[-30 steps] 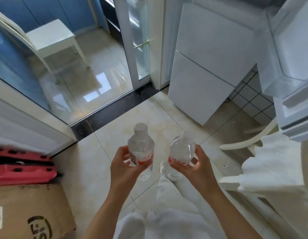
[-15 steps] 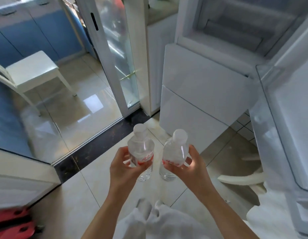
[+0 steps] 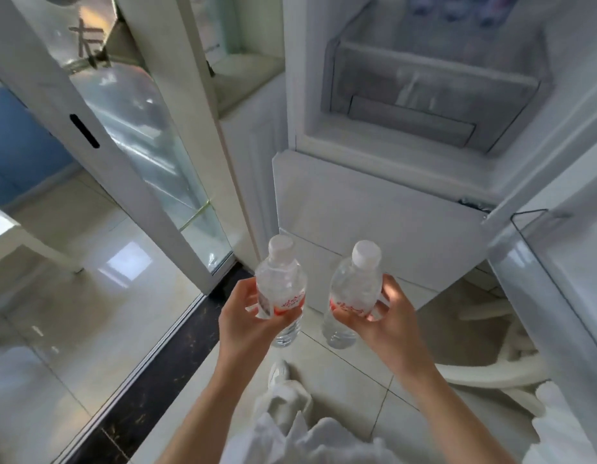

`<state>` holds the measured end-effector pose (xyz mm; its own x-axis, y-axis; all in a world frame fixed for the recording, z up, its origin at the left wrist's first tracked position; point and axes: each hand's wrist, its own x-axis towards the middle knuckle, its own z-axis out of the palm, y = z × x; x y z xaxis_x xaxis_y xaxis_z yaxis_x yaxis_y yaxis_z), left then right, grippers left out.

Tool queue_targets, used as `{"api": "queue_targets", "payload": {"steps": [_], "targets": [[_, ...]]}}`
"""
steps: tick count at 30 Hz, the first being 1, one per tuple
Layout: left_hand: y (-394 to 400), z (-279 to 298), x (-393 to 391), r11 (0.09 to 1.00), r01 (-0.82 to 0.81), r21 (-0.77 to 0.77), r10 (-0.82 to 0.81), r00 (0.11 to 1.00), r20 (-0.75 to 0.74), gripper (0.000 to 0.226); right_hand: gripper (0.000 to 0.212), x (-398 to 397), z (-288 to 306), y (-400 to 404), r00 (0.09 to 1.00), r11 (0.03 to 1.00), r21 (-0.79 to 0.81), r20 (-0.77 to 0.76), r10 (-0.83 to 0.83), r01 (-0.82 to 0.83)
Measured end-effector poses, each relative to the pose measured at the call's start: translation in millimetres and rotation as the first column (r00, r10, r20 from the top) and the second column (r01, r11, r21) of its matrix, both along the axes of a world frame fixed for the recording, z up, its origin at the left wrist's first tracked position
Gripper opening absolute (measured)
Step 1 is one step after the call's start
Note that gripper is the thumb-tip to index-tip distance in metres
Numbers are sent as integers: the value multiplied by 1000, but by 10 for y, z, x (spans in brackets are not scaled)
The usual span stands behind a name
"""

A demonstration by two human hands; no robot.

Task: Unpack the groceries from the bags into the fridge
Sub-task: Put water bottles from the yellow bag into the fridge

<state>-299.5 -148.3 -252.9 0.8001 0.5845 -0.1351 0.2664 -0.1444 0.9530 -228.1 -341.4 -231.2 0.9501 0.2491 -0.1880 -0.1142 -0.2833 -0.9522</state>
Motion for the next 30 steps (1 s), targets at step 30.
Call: {"api": "queue_targets", "payload": {"steps": [30], "targets": [[206, 2038, 4415, 906, 415, 86, -395, 753, 526, 53, 54, 3454, 2003, 324, 760, 874, 270, 433, -485, 403]]}}
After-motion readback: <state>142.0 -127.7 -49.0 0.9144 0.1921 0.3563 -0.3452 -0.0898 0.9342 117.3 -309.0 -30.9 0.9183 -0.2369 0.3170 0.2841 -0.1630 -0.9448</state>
